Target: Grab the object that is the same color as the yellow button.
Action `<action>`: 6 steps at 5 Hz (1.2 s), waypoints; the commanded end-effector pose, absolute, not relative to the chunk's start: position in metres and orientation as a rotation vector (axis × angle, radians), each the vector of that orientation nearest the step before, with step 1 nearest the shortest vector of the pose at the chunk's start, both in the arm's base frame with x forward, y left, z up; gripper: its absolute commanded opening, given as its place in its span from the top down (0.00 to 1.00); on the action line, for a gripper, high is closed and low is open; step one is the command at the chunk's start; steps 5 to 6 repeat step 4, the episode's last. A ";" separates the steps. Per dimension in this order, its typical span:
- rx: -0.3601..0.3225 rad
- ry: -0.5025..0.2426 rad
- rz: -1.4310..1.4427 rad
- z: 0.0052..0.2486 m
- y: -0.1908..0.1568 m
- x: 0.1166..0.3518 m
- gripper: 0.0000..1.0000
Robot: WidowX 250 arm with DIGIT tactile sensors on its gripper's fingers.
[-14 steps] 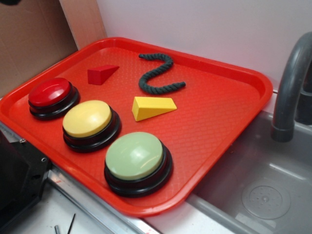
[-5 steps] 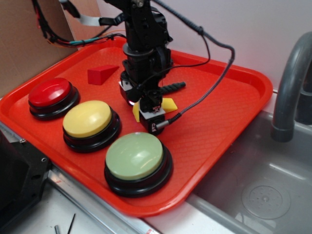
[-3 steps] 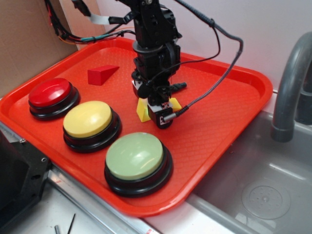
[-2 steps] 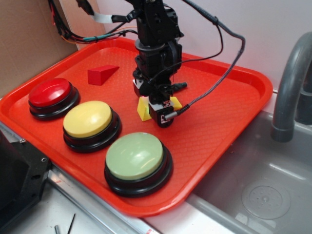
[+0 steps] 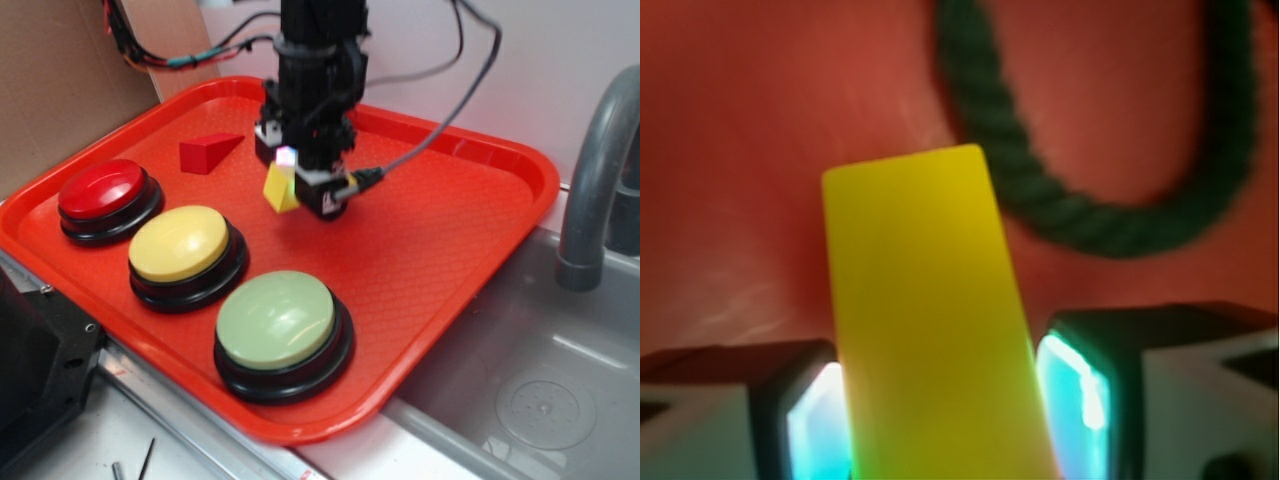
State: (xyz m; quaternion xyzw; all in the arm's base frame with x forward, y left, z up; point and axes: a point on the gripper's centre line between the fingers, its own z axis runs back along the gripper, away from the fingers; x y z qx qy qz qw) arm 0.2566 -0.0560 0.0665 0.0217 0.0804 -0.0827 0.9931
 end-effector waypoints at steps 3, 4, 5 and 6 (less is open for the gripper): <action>-0.048 -0.026 0.040 0.212 -0.046 0.253 1.00; -0.045 -0.026 -0.015 0.214 -0.046 0.251 1.00; -0.045 -0.026 -0.015 0.214 -0.046 0.251 1.00; -0.045 -0.026 -0.015 0.214 -0.046 0.251 1.00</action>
